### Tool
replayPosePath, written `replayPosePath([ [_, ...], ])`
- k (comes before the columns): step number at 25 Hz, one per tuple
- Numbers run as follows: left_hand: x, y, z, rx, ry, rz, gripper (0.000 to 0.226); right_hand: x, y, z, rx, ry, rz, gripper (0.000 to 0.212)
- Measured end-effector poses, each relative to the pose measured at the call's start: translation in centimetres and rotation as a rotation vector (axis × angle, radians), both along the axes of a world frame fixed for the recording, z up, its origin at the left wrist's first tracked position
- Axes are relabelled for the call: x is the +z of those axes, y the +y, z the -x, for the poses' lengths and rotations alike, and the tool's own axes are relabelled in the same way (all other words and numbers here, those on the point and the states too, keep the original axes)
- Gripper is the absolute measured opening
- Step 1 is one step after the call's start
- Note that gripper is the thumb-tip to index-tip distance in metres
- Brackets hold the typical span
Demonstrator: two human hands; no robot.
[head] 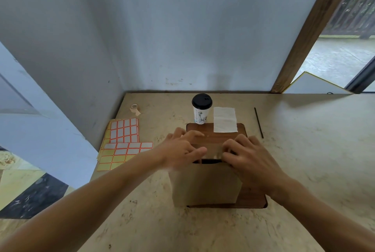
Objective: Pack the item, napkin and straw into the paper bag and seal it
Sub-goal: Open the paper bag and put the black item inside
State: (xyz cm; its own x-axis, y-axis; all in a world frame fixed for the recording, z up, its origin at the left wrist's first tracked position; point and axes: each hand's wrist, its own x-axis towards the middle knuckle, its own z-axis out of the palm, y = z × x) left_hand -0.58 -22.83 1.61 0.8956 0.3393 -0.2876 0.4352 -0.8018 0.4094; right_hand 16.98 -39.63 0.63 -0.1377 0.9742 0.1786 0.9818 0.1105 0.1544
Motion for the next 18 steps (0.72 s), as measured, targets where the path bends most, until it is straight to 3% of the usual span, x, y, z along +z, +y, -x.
replayPosePath([
  [2,0.2,0.4,-0.5,0.063,0.021,0.14,0.053,0.1,0.0,0.1,0.036,-0.013,0.002,0.035],
  [4,0.4,1.0,-0.8,0.067,0.038,0.13,0.044,0.2,-0.4,0.1,0.059,-0.02,-0.01,0.029],
  [8,1.1,2.1,-1.1,-0.024,0.015,-0.164,0.028,0.6,-1.7,-0.2,0.028,-0.064,-0.044,0.017],
  [12,1.3,2.6,-1.5,-0.051,0.033,-0.405,0.034,1.7,-2.7,0.1,0.012,-0.147,0.017,0.01],
  [13,1.3,2.7,-1.7,-0.064,0.024,-0.471,0.036,2.1,-2.9,0.1,0.024,-0.154,0.047,0.017],
  [16,1.4,2.5,-1.8,-0.16,0.028,-0.639,0.049,3.9,-2.2,0.8,-0.001,-0.036,0.253,0.068],
  [18,1.2,2.1,-1.8,-0.221,0.038,-0.715,0.062,4.7,-0.3,1.5,-0.039,0.088,0.348,0.083],
])
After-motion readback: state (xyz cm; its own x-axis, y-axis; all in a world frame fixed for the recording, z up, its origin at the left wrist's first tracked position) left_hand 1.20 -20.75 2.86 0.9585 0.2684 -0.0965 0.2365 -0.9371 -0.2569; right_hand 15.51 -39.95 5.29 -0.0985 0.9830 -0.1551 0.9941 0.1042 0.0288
